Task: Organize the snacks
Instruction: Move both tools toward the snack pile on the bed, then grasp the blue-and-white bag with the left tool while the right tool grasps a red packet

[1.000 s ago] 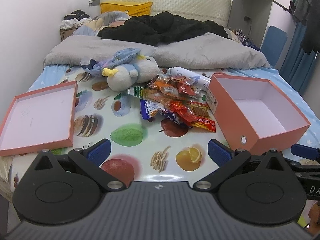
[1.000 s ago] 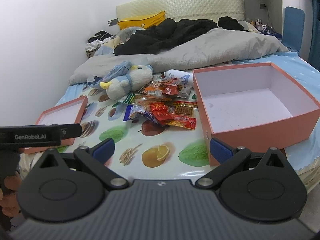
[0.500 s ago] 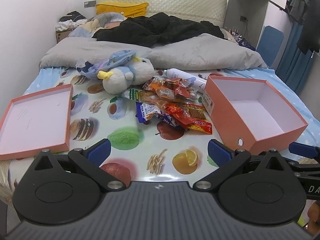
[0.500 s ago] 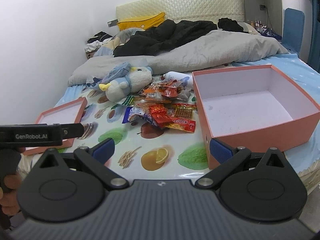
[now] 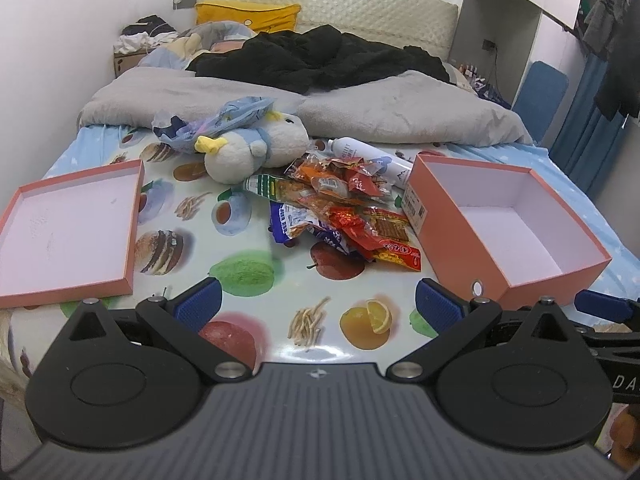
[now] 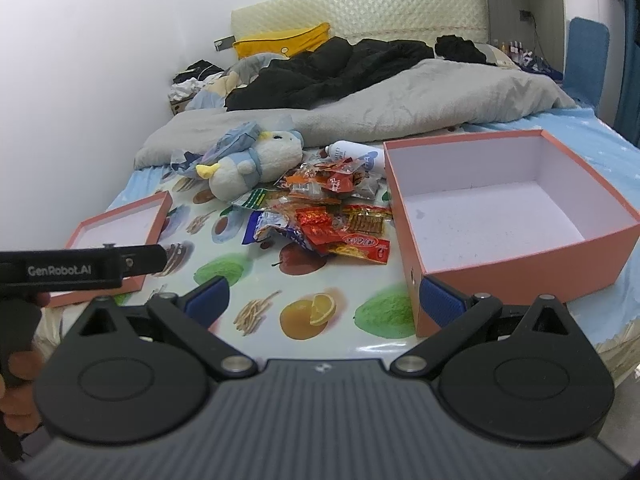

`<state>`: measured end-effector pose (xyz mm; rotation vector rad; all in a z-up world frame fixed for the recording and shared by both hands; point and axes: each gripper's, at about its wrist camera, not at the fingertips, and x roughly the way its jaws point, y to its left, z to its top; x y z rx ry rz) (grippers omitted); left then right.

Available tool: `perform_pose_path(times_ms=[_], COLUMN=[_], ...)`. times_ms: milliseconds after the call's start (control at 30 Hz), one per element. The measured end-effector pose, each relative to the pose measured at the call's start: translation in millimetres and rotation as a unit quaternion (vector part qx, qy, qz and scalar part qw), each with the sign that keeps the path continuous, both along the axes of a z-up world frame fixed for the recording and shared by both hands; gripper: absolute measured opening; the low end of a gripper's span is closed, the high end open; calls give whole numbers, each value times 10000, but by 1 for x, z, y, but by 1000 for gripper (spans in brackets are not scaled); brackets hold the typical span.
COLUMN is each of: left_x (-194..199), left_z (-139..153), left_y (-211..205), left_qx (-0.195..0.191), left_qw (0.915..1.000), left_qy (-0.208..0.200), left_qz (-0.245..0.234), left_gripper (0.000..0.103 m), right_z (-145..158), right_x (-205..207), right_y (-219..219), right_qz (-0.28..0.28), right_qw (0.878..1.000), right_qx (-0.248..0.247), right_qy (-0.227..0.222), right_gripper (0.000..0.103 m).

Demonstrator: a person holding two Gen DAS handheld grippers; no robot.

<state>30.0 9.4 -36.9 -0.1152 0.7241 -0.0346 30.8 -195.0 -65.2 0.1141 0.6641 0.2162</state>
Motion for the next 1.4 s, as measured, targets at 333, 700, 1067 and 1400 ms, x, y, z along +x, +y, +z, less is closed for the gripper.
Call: perform_pose_path(times_ms=[333, 700, 1067, 1400], left_x=[0, 20, 56, 99], left_z=[4, -16, -41, -60], left_y=[8, 0, 6, 18], left_qx=[-67, 13, 125, 156], left_qw=[9999, 9998, 9988, 9973], left_qy=[-86, 222, 466, 710], left_qz=[-18, 0, -102, -103], left_gripper=[103, 103, 103, 103], right_z=[3, -10, -29, -44], right_x=[-2, 5, 20, 48], right_y=[10, 0, 12, 23], right_qz=[65, -67, -114, 139], right_qw=[9998, 9997, 9995, 9996], right_qx=[-40, -49, -138, -158], right_qy=[-182, -251, -264, -173], right_gripper=[103, 103, 103, 103])
